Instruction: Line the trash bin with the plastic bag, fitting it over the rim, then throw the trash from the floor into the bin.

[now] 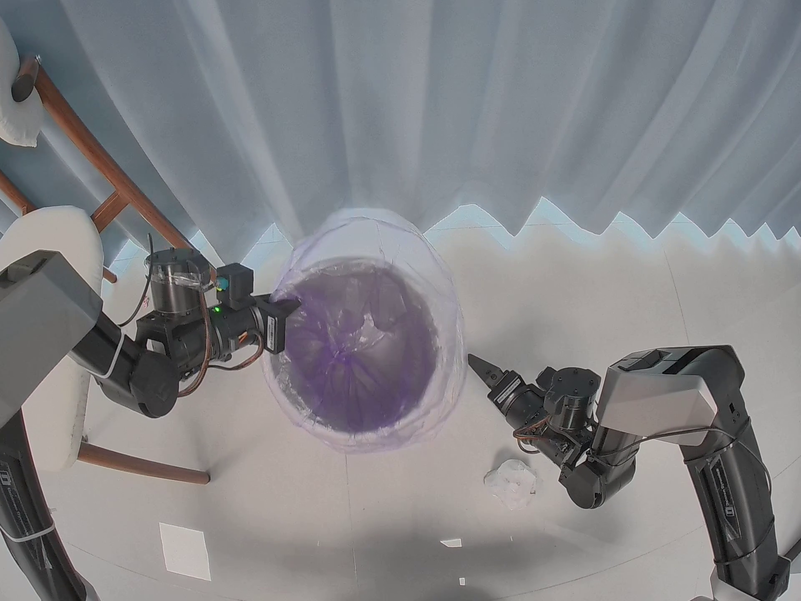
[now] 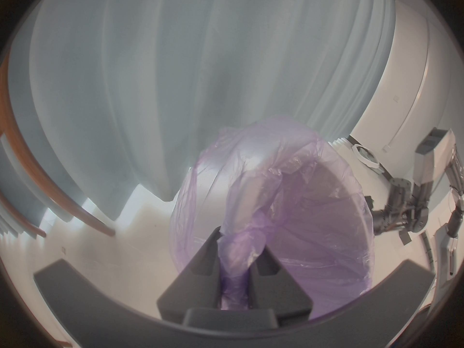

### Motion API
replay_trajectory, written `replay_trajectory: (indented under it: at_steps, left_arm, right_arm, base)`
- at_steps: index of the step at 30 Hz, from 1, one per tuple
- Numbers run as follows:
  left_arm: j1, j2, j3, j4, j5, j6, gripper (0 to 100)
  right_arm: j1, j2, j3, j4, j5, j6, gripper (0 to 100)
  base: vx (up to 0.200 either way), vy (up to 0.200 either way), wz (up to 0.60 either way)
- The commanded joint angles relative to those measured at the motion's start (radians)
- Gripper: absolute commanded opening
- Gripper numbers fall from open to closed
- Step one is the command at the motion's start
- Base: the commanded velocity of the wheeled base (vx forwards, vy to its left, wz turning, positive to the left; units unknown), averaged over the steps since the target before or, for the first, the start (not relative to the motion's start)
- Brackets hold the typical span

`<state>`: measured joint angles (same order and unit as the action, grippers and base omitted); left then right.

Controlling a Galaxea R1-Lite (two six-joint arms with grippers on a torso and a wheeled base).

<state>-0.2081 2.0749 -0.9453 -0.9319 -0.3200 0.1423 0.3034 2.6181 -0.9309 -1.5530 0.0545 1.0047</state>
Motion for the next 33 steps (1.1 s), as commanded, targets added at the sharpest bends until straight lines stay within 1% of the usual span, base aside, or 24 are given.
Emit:
replay_trajectory:
  at_steps: [1, 11, 15, 19, 20, 24, 25, 26, 27, 29, 33]
  left_arm:
    - [-0.005, -0.021, 0.079, -0.015, -0.028, -0.004, 0]
    - [0.007, -0.033, 0.119, -0.018, -0.033, -0.009, 0]
    - [0.007, -0.030, 0.122, -0.027, -0.021, -0.007, 0]
    - [0.018, -0.016, 0.100, -0.041, -0.024, -0.006, 0]
    - [0.038, 0.002, 0.077, -0.051, -0.037, 0.000, 0]
    - [0.049, 0.071, 0.026, -0.076, -0.108, 0.010, 0]
    - [0.049, 0.071, 0.026, -0.076, -0.108, 0.010, 0]
    - [0.047, 0.085, 0.017, -0.087, -0.128, 0.017, 0]
    - [0.039, 0.096, 0.005, -0.082, -0.139, 0.040, 0]
    - [0.030, 0.097, 0.005, -0.074, -0.134, 0.049, 0]
    - [-0.028, 0.102, 0.026, -0.088, -0.068, 0.049, 0]
  right_arm:
    - [0.000, 0.002, -0.002, -0.018, 0.001, 0.000, 100]
    - [0.000, 0.003, -0.005, -0.018, 0.001, 0.000, 100]
    - [0.000, 0.003, -0.005, -0.018, 0.001, 0.000, 100]
    - [0.000, 0.003, -0.005, -0.018, 0.001, 0.000, 100]
    - [0.002, 0.003, -0.005, -0.018, 0.001, 0.000, 100]
    - [0.002, 0.003, -0.005, -0.018, 0.001, 0.000, 100]
    - [0.002, 0.003, -0.005, -0.018, 0.001, 0.000, 100]
    - [0.002, 0.003, -0.005, -0.018, 0.001, 0.000, 100]
    - [0.002, 0.003, -0.005, -0.018, 0.001, 0.000, 100]
    - [0.002, 0.003, -0.005, -0.018, 0.001, 0.000, 100]
    - [0.002, 0.003, -0.006, -0.018, 0.001, 0.000, 100]
  base:
    - [-0.200, 0.000, 0.00]
    - [-0.200, 0.000, 0.00]
    - [-0.200, 0.000, 0.00]
    - [0.000, 0.000, 0.00]
    - [0.000, 0.000, 0.00]
    - [0.000, 0.000, 0.00]
    - [0.200, 0.000, 0.00]
    - [0.200, 0.000, 0.00]
    - [0.200, 0.000, 0.00]
    - [0.200, 0.000, 0.00]
    - [0.200, 0.000, 0.00]
